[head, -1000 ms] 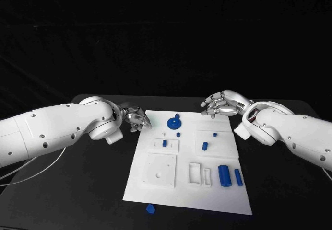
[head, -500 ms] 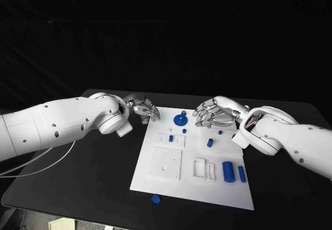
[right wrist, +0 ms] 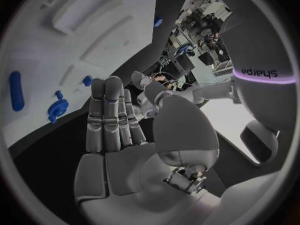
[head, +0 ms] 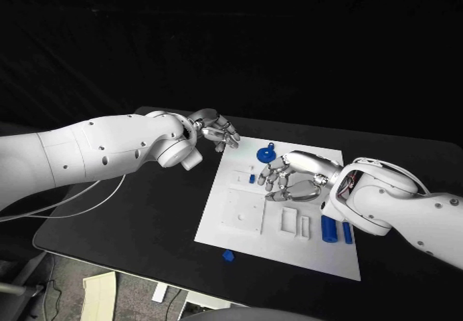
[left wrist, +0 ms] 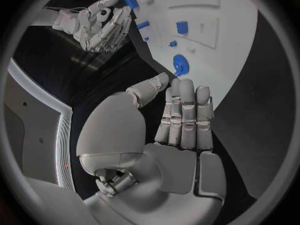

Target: Assemble the parts on the task board

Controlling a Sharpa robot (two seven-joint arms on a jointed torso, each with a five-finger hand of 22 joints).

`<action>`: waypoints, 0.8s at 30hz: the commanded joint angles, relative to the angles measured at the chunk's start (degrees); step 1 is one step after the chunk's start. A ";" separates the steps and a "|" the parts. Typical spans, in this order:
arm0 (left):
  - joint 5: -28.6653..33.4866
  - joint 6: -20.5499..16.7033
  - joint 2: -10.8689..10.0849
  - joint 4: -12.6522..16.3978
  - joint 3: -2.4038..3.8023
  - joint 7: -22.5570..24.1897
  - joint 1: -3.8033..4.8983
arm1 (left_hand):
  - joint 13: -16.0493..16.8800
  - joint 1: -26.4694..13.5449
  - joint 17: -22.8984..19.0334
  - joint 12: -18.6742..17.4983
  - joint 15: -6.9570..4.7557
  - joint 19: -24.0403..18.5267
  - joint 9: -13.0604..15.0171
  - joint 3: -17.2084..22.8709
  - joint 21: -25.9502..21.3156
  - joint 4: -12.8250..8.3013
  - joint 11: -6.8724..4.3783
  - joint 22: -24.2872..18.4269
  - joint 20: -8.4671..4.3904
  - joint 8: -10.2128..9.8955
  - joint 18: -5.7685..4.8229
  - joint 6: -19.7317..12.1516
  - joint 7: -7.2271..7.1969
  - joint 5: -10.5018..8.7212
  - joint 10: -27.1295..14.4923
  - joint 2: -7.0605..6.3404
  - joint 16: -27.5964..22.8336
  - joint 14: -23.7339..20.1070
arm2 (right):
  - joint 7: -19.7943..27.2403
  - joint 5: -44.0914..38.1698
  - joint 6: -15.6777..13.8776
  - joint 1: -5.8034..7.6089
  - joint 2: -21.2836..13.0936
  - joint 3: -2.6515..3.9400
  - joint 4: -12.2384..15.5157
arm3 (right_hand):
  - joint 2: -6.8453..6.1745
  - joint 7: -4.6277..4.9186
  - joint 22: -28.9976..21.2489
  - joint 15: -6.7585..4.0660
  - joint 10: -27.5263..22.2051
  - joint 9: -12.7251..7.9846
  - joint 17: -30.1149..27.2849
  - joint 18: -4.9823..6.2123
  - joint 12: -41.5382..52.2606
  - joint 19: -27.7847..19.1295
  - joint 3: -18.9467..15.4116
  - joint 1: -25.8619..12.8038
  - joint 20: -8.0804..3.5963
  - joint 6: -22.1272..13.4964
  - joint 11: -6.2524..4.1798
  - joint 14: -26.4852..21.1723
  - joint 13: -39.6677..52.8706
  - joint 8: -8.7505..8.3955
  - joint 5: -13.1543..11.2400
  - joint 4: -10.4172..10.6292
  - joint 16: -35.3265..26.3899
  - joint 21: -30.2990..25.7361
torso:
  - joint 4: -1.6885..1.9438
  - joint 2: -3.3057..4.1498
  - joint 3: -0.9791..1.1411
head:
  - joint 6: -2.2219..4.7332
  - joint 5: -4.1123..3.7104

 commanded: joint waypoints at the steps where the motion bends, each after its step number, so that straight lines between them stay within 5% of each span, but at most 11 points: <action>1: 2.30 -1.45 0.28 -0.18 -0.03 2.73 -0.21 | -0.03 0.13 0.12 -0.50 -0.04 0.48 -0.16 -0.10 -0.27 -0.11 0.00 0.05 -2.47 0.24 0.56 -0.22 0.03 -0.03 0.51 0.37 -0.24 0.47 | -0.90 -8.59 0.27 -0.08 0.62 -1.19 1.83 | -0.61 -0.25 0.80 -1.04 2.89 -0.10 1.90 0.74 3.02 0.95 -1.30 0.52 -0.50 -0.65 -0.87 0.36 2.53 -0.46 -0.51 -0.11 1.90 1.24 | -0.06 -0.54 -0.14 | -0.80 1.00; 6: 2.75 -1.41 0.77 -0.58 -0.07 3.02 -0.32 | 0.00 -0.02 0.26 -0.89 -0.06 0.55 -0.42 -0.19 -0.32 -0.02 -0.01 0.07 -2.49 0.42 0.55 -0.22 0.02 -0.04 0.75 0.50 -0.33 0.53 | -1.20 -12.77 0.33 -0.17 2.14 -3.28 3.43 | -0.58 -1.19 5.41 -1.76 -0.68 -0.35 9.04 0.74 17.07 2.71 -4.51 1.97 -2.14 -0.47 -1.62 -0.54 15.28 -1.31 -0.56 -0.19 10.88 6.70 | -0.18 -0.80 -0.22 | -1.23 1.75; 11: 2.96 -1.39 0.95 -0.59 -0.08 3.16 -0.37 | 0.04 -0.14 0.39 -1.21 -0.07 0.60 -0.64 -0.28 -0.36 0.06 -0.03 0.08 -2.50 0.59 0.54 -0.23 0.00 -0.04 0.98 0.60 -0.40 0.60 | -1.67 -16.63 0.97 -0.81 4.33 -4.78 3.20 | -0.62 -1.14 5.63 -2.14 -6.93 -0.69 13.49 0.74 31.14 2.98 -4.92 2.23 -3.52 -0.33 -2.02 -1.67 27.89 -2.20 -0.28 -0.09 18.43 13.15 | -0.24 -0.86 -0.25 | -1.36 2.23; 18: 3.01 -1.75 0.92 -0.67 -0.09 3.04 -0.37 | 0.15 -0.17 0.56 -1.54 -0.13 0.68 -0.89 -0.33 -0.41 0.10 -0.10 0.10 -2.54 0.89 0.55 -0.16 -0.06 -0.02 1.35 0.76 -0.48 0.69 | -2.57 -21.29 2.68 -2.44 7.21 -6.49 2.45 | -0.71 -1.43 5.53 -2.57 -8.69 -0.84 15.58 0.74 40.23 2.69 -3.76 2.21 -4.65 -0.57 -2.36 -1.87 35.39 -2.88 0.48 0.05 23.71 19.36 | -0.25 -0.76 -0.23 | -1.45 2.51; 24: 3.08 -1.54 1.10 -0.51 -0.09 3.13 -0.37 | 0.22 -0.23 0.65 -1.72 -0.15 0.71 -1.03 -0.38 -0.44 0.12 -0.12 0.12 -2.56 1.06 0.54 -0.12 -0.09 -0.02 1.53 0.75 -0.55 0.72 | -3.17 -24.05 3.50 -4.14 9.30 -7.78 1.76 | -0.72 -2.59 5.39 -3.58 -9.03 -0.97 15.70 0.74 45.51 2.59 -2.43 2.29 -5.06 -1.46 -3.45 -1.73 39.58 -3.30 1.04 0.01 25.70 22.09 | -0.14 -0.67 -0.25 | -1.60 2.89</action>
